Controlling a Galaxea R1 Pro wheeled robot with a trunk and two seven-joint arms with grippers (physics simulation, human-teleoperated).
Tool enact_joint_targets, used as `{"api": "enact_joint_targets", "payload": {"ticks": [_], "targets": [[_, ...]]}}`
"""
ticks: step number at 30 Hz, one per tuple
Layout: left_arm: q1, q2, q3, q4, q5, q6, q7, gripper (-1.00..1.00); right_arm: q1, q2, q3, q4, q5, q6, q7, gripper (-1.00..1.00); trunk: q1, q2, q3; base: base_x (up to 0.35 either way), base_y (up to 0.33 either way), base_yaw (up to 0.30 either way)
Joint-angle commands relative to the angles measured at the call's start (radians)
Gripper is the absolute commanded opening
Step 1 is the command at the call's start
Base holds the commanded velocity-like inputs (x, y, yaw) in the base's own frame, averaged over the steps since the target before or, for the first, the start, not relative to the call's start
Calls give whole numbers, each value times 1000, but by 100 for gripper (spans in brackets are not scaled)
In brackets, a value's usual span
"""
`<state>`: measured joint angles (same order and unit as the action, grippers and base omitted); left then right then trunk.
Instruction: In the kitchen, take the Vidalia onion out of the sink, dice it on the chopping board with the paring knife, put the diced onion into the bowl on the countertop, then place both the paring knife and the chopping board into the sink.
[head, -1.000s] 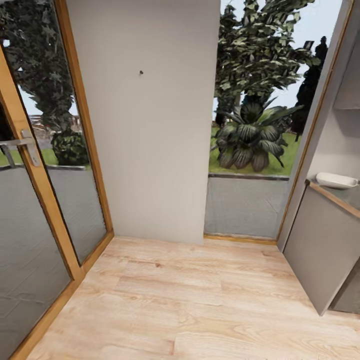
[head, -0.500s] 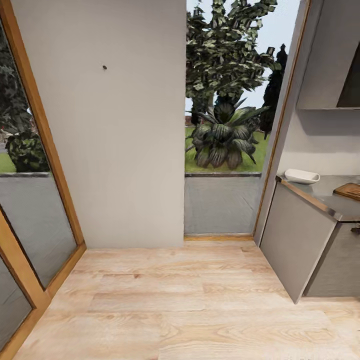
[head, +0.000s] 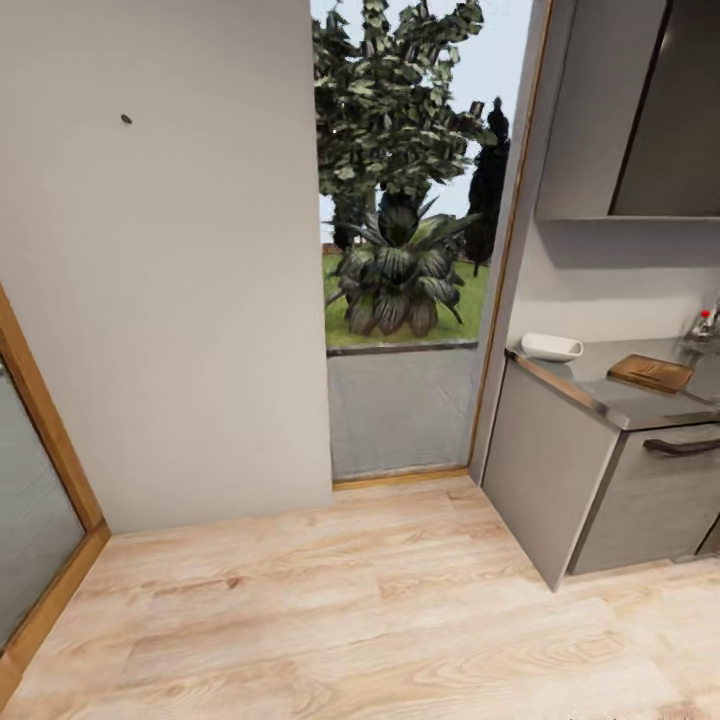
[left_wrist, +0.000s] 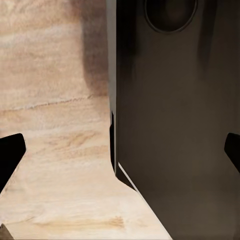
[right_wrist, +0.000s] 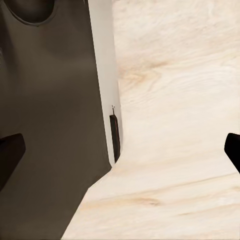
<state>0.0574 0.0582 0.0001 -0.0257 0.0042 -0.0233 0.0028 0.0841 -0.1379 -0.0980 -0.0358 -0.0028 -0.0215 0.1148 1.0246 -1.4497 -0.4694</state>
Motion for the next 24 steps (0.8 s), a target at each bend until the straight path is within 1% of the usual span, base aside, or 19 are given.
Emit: {"api": "enact_joint_targets", "payload": {"ticks": [1, 24], "targets": [[1, 0, 0, -2, 0, -1, 0, 100, 0, 0, -8, -1, 0, -2, 5, 100, 0, 0, -1, 192, 107, -300], [1, 0, 0, -2, 0, -1, 0, 100, 0, 1, -8, -1, 0, -2, 5, 100, 0, 0, -1, 192, 110, -300]]}}
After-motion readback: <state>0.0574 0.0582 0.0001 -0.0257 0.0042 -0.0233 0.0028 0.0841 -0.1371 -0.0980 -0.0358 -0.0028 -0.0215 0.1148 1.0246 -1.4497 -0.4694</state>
